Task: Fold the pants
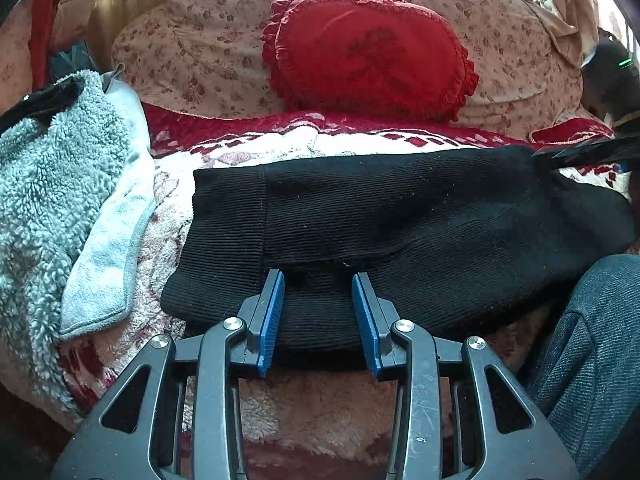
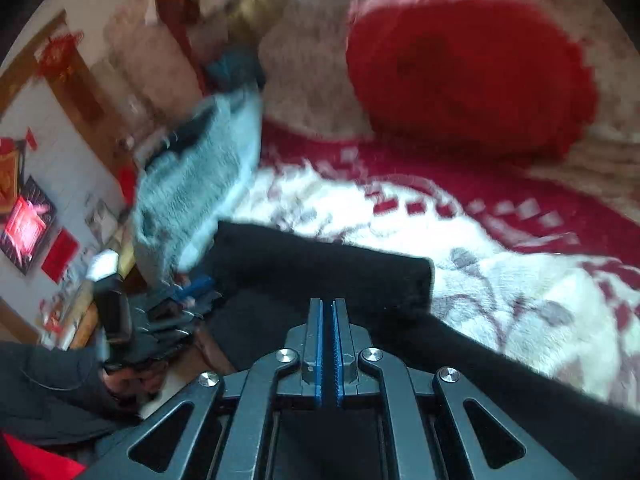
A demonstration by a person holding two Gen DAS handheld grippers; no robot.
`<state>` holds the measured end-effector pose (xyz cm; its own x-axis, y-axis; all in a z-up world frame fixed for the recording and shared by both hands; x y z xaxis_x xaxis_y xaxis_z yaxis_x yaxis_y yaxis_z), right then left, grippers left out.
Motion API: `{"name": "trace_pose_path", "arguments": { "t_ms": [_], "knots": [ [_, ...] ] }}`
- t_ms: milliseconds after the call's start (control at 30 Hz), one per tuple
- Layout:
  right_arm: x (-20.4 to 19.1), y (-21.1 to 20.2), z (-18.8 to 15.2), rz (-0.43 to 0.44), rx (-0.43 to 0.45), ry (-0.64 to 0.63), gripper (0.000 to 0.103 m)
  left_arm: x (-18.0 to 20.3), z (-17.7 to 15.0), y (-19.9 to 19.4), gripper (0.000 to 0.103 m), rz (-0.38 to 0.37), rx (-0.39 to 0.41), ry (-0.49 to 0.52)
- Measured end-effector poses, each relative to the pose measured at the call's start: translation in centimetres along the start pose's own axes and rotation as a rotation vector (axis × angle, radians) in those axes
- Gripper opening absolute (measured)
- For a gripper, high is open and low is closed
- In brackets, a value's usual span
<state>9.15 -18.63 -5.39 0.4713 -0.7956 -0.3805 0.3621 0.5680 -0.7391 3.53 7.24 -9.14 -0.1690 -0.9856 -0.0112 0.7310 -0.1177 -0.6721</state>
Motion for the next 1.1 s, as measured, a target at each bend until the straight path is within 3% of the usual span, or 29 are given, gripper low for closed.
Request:
{"name": "trace_pose_path", "arguments": {
  "t_ms": [33,100,200,367,433,500,600,700,800,867,933,967,1067,1100],
  "knots": [
    [2.2,1.5,-0.3,-0.041,-0.039,0.062,0.000,0.0,0.0,0.0,0.035,-0.004,0.001,-0.005],
    [3.9,1.9,-0.2,-0.012,-0.021,0.146,0.000,0.4,0.0,0.2,0.035,0.000,0.000,-0.002],
    [2.8,1.0,0.5,-0.065,-0.004,0.094,0.000,0.5,-0.3,0.3,0.035,0.000,0.001,-0.011],
    [0.8,-1.8,3.0,-0.005,0.167,0.110,0.001,0.6,-0.3,0.4,0.035,0.009,0.000,-0.011],
    [0.9,0.5,3.5,0.014,0.120,0.147,0.001,0.7,-0.3,0.4,0.035,0.011,-0.006,-0.010],
    [2.1,4.6,1.6,-0.068,-0.054,0.177,0.001,0.7,-0.3,0.5,0.036,0.008,-0.015,-0.008],
    [2.1,3.2,2.5,-0.076,0.012,0.187,0.000,0.5,-0.2,0.5,0.036,-0.005,-0.028,-0.023],
    [-0.3,-0.2,3.0,0.005,0.104,0.097,0.001,0.4,-0.1,0.6,0.036,-0.013,-0.028,-0.033],
    [-1.8,-1.7,0.6,0.103,0.077,0.020,0.002,0.4,-0.1,0.6,0.036,-0.011,-0.020,-0.039],
    [0.4,-1.2,-2.4,0.092,-0.005,0.093,0.002,0.4,-0.2,0.6,0.036,-0.005,-0.017,-0.043],
    [3.1,-1.7,-4.5,0.095,-0.018,0.195,0.002,0.4,-0.2,0.6,0.036,-0.002,-0.018,-0.044],
    [4.9,-3.1,-5.5,0.128,0.013,0.271,0.001,0.4,-0.2,0.6,0.036,-0.002,-0.019,-0.042],
    [10.1,-7.6,-7.9,0.093,0.118,0.422,0.001,0.4,-0.2,0.7,0.036,-0.006,-0.021,-0.040],
    [13.1,-9.7,-9.4,0.044,0.159,0.519,0.001,0.3,-0.2,0.7,0.036,-0.007,-0.022,-0.040]
  ]
}}
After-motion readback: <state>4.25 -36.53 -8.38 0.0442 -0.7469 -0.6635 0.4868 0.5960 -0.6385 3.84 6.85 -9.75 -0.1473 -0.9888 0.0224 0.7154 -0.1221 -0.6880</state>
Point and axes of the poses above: each gripper's, at about its wrist camera, not at the fingertips, and y roughly the way its jaws point, x to its right, z to its top, the point moved 8 cm from there along y, roughly the way its jaws point, and after that the axes turned 1 degree about -y, right-handed, at the moved point
